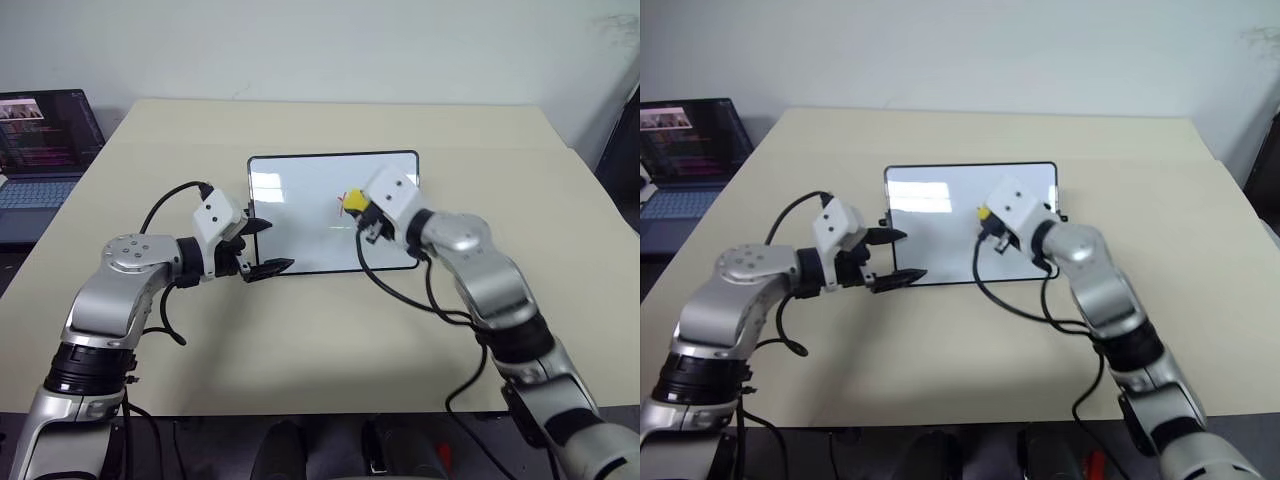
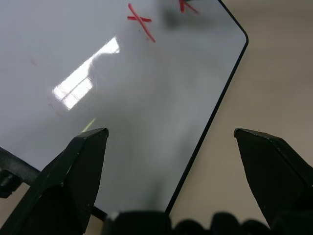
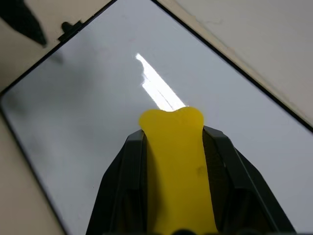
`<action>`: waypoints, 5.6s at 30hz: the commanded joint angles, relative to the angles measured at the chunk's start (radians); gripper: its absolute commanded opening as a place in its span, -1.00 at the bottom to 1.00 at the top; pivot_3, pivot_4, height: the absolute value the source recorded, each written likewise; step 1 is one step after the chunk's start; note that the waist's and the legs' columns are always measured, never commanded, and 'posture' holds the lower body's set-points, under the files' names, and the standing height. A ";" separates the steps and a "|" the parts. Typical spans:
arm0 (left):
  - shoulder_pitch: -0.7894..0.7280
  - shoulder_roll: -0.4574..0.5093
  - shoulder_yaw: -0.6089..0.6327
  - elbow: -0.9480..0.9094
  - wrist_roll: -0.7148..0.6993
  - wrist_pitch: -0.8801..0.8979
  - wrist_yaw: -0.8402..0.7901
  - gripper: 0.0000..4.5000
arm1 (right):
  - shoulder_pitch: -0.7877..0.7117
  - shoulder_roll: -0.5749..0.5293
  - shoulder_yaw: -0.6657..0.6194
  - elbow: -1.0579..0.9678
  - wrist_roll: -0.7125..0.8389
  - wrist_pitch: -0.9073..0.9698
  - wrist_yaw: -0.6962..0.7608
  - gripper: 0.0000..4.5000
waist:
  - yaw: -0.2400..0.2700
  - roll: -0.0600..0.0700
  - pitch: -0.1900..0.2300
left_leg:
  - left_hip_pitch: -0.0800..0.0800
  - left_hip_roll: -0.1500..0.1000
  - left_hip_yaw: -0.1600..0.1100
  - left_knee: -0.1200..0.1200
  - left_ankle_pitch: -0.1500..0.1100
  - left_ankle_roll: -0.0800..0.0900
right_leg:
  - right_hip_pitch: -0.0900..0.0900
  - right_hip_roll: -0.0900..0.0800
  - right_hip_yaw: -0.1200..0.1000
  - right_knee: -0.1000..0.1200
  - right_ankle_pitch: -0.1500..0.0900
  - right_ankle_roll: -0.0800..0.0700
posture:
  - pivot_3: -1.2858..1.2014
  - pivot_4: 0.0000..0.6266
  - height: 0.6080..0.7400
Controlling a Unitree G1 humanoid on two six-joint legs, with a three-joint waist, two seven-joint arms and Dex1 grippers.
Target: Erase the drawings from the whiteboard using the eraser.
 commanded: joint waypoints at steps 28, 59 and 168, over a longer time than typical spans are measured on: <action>0.020 0.023 0.034 -0.083 -0.035 0.025 -0.012 1.00 | -0.041 -0.012 0.093 0.308 -0.115 -0.226 0.085 -0.47 | -0.001 0.000 0.000 | 0.010 0.000 -0.001 -0.001 0.002 0.002 | 0.009 -0.001 0.001 0.000 0.002 -0.003 | 0.03 -0.52 1.00; 0.061 0.023 0.060 -0.135 -0.069 0.055 0.005 1.00 | -0.030 -0.062 0.047 0.307 -0.131 -0.226 0.127 -0.47 | 0.002 0.000 0.000 | 0.009 0.000 -0.001 0.000 0.003 0.002 | 0.008 -0.001 0.000 0.000 0.000 0.001 | 0.03 -0.52 1.00; 0.071 -0.030 0.054 -0.194 -0.115 0.020 0.009 1.00 | 0.199 -0.165 -0.009 -0.014 0.013 -0.057 0.061 -0.47 | 0.001 0.001 0.001 | 0.003 0.000 -0.001 -0.001 -0.001 0.000 | 0.005 -0.001 0.001 -0.004 0.000 0.000 | 0.03 -0.52 1.00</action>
